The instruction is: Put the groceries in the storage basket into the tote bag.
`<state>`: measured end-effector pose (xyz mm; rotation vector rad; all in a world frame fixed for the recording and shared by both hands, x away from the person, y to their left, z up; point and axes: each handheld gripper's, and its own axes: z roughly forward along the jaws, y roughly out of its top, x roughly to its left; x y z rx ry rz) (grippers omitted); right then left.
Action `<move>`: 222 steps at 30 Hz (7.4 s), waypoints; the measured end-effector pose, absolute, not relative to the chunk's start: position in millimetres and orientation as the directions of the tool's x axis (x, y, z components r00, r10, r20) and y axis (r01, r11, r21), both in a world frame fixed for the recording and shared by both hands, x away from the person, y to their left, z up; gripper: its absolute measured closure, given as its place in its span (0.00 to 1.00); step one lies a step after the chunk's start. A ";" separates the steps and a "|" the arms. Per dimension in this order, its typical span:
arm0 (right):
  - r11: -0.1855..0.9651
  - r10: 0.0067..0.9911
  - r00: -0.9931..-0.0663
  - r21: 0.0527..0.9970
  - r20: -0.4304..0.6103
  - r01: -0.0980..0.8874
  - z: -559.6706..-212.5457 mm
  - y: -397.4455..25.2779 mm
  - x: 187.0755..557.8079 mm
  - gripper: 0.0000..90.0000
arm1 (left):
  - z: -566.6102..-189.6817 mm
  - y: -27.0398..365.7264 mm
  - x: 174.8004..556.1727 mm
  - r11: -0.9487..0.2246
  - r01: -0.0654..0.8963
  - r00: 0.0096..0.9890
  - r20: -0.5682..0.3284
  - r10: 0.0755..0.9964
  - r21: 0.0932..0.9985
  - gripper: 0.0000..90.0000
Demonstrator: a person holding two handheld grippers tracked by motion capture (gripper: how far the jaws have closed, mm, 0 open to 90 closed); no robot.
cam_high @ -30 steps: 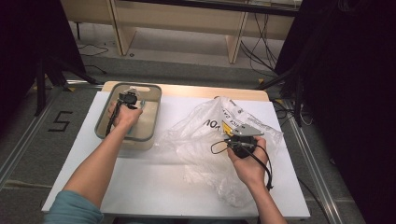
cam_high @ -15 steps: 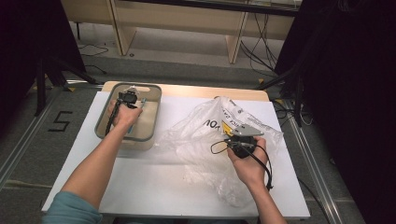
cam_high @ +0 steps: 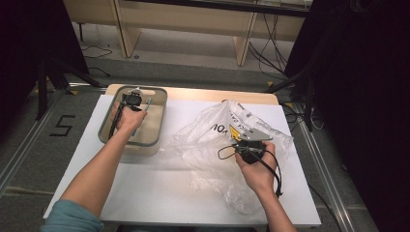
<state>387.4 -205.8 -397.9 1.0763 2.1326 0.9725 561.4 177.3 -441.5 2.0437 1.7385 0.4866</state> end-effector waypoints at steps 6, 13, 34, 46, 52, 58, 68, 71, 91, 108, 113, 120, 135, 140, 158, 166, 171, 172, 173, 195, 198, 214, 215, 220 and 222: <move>0.419 0.836 -0.527 0.797 -0.152 0.436 -398.3 -205.4 387.4 1.00 | -436.9 177.7 559.1 -0.140 0.835 0.165 0.000 0.986 0.532 0.91; 0.422 0.835 -0.529 0.795 -0.153 0.436 -398.7 -204.8 387.6 1.00 | -430.9 178.6 555.7 -0.141 0.823 0.173 -0.008 0.985 0.550 0.91; 0.424 0.833 -0.531 0.793 -0.153 0.437 -399.8 -203.7 387.8 1.00 | -416.8 185.3 547.9 -0.121 0.799 0.179 -0.041 0.983 0.590 0.91; 0.424 0.834 -0.531 0.793 -0.153 0.437 -399.9 -203.8 388.1 1.00 | -406.3 183.9 542.8 -0.124 0.781 0.195 -0.050 0.980 0.612 0.91; 0.425 0.833 -0.531 0.793 -0.154 0.437 -400.0 -203.6 388.2 1.00 | -400.9 181.2 538.9 -0.122 0.773 0.207 -0.066 0.976 0.623 0.91; 0.423 0.834 -0.531 0.794 -0.152 0.436 -399.6 -203.6 388.0 1.00 | -396.8 180.1 535.7 -0.126 0.772 0.216 -0.072 0.974 0.622 0.91; 0.423 0.834 -0.531 0.793 -0.152 0.437 -399.7 -203.7 388.1 1.00 | -386.7 178.6 526.9 -0.144 0.765 0.249 -0.082 0.965 0.628 0.91; 0.424 0.833 -0.531 0.793 -0.153 0.437 -399.6 -203.5 388.0 1.00 | -383.1 177.4 522.1 -0.152 0.760 0.267 -0.090 0.959 0.632 0.91; 0.423 0.834 -0.530 0.794 -0.152 0.438 -399.1 -203.5 387.5 1.00 | -368.1 161.6 488.5 -0.231 0.713 0.392 -0.103 0.914 0.662 0.91; 0.425 0.833 -0.532 0.793 -0.152 0.437 -399.1 -203.0 387.4 1.00 | -365.8 147.4 466.3 -0.313 0.675 0.481 -0.076 0.874 0.668 0.91; 0.425 0.832 -0.533 0.793 -0.153 0.437 -399.1 -203.1 387.6 1.00 | -366.0 145.7 461.8 -0.319 0.670 0.491 -0.078 0.868 0.671 0.91; 0.425 0.833 -0.533 0.791 -0.151 0.441 -399.3 -203.0 387.6 1.00 | -368.9 142.9 452.2 -0.339 0.655 0.521 -0.079 0.850 0.675 0.91; 0.426 0.831 -0.535 0.791 -0.151 0.439 -399.5 -202.1 387.5 1.00 | -372.4 132.9 427.2 -0.392 0.622 0.595 -0.084 0.799 0.678 0.91; 0.428 0.830 -0.536 0.790 -0.152 0.439 -399.8 -201.4 387.7 1.00 | -372.7 125.6 418.2 -0.413 0.606 0.623 -0.083 0.778 0.680 0.91; 0.429 0.829 -0.538 0.790 -0.152 0.439 -399.5 -200.4 387.5 1.00 | -380.5 104.4 384.2 -0.490 0.552 0.709 -0.071 0.701 0.675 0.91; 0.427 0.830 -0.537 0.790 -0.151 0.439 -399.2 -200.7 387.6 1.00 | -386.6 92.0 371.5 -0.531 0.528 0.748 -0.068 0.660 0.663 0.91; 0.427 0.830 -0.537 0.790 -0.150 0.440 -399.3 -200.5 387.5 1.00 | -390.0 82.9 365.0 -0.552 0.517 0.766 -0.065 0.640 0.654 0.91; 0.427 0.830 -0.537 0.790 -0.151 0.439 -399.2 -200.3 387.5 1.00 | -391.0 81.0 364.5 -0.560 0.514 0.770 -0.061 0.636 0.650 0.91; 0.428 0.829 -0.538 0.791 -0.152 0.437 -399.0 -200.3 387.6 1.00 | -392.3 79.1 364.3 -0.564 0.513 0.772 -0.061 0.633 0.647 0.91; 0.423 0.833 -0.533 0.794 -0.150 0.437 -397.7 -201.6 387.4 1.00 | -406.7 50.6 354.1 -0.617 0.491 0.808 -0.055 0.587 0.615 0.91; 0.424 0.832 -0.534 0.794 -0.151 0.436 -397.8 -201.6 387.6 1.00 | -405.1 50.4 351.7 -0.623 0.482 0.812 -0.048 0.582 0.616 0.91; 0.426 0.830 -0.536 0.793 -0.152 0.435 -397.8 -200.9 387.5 1.00 | -421.5 33.7 361.3 -0.637 0.501 0.801 -0.035 0.598 0.585 0.91; 0.426 0.830 -0.537 0.794 -0.152 0.434 -397.8 -200.8 387.5 1.00 | -422.2 32.0 362.4 -0.635 0.502 0.800 -0.035 0.600 0.587 0.91; 0.426 0.830 -0.537 0.794 -0.152 0.433 -397.7 -200.9 387.4 1.00 | -424.3 25.0 367.7 -0.630 0.506 0.793 -0.029 0.609 0.590 0.91; 0.425 0.830 -0.537 0.794 -0.151 0.434 -397.6 -200.8 387.3 1.00 | -424.9 22.2 369.8 -0.627 0.508 0.791 -0.031 0.612 0.591 0.91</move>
